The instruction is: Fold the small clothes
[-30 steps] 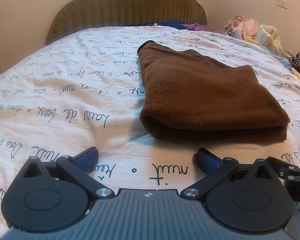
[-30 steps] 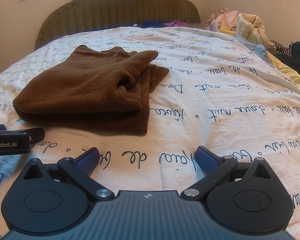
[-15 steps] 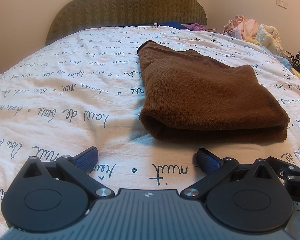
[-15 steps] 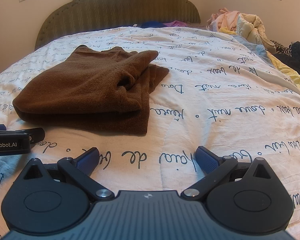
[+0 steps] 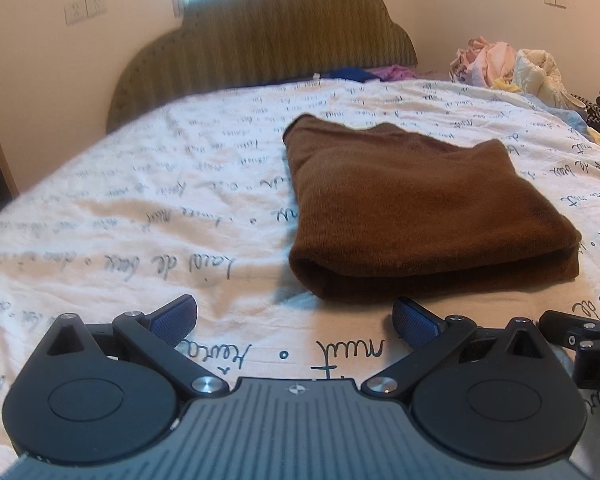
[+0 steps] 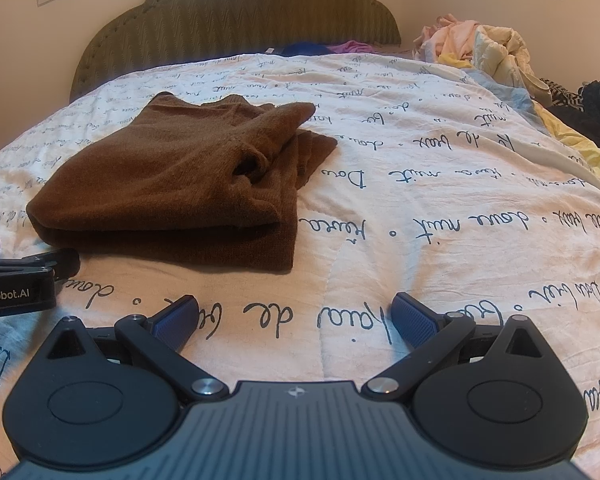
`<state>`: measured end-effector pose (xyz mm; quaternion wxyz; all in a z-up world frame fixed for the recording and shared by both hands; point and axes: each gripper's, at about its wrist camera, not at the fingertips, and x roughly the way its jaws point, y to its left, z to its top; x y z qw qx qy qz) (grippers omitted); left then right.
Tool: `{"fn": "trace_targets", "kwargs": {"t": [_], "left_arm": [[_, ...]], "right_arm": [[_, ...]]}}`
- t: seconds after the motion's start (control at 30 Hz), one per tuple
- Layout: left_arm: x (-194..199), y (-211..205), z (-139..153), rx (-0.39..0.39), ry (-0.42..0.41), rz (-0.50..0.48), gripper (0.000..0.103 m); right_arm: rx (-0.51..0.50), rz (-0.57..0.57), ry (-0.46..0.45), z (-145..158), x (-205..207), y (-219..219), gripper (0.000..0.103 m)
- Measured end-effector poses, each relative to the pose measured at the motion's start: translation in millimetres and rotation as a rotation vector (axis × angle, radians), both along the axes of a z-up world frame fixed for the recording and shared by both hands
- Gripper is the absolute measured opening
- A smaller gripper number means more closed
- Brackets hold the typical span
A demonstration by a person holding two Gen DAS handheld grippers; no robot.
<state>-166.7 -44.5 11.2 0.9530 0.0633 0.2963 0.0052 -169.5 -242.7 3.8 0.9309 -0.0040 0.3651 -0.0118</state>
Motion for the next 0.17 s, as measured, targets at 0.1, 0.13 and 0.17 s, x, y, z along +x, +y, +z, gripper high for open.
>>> {"fn": "trace_targets", "kwargs": {"t": [0.1, 0.13, 0.17], "left_arm": [[-5.8, 8.7, 12.0, -0.010, 0.004, 0.001, 0.103], [-7.2, 14.7, 17.6, -0.017, -0.005, -0.011, 0.103], [-6.7, 25.0, 25.1, -0.030, -0.015, -0.028, 0.103]], "right_arm": [[0.010, 0.012, -0.023, 17.9, -6.9, -6.9, 0.103], [0.033, 0.019, -0.063, 29.1, -10.8, -15.0, 0.103], [0.055, 0.018, -0.099, 39.0, -12.9, -24.5, 0.103]]}}
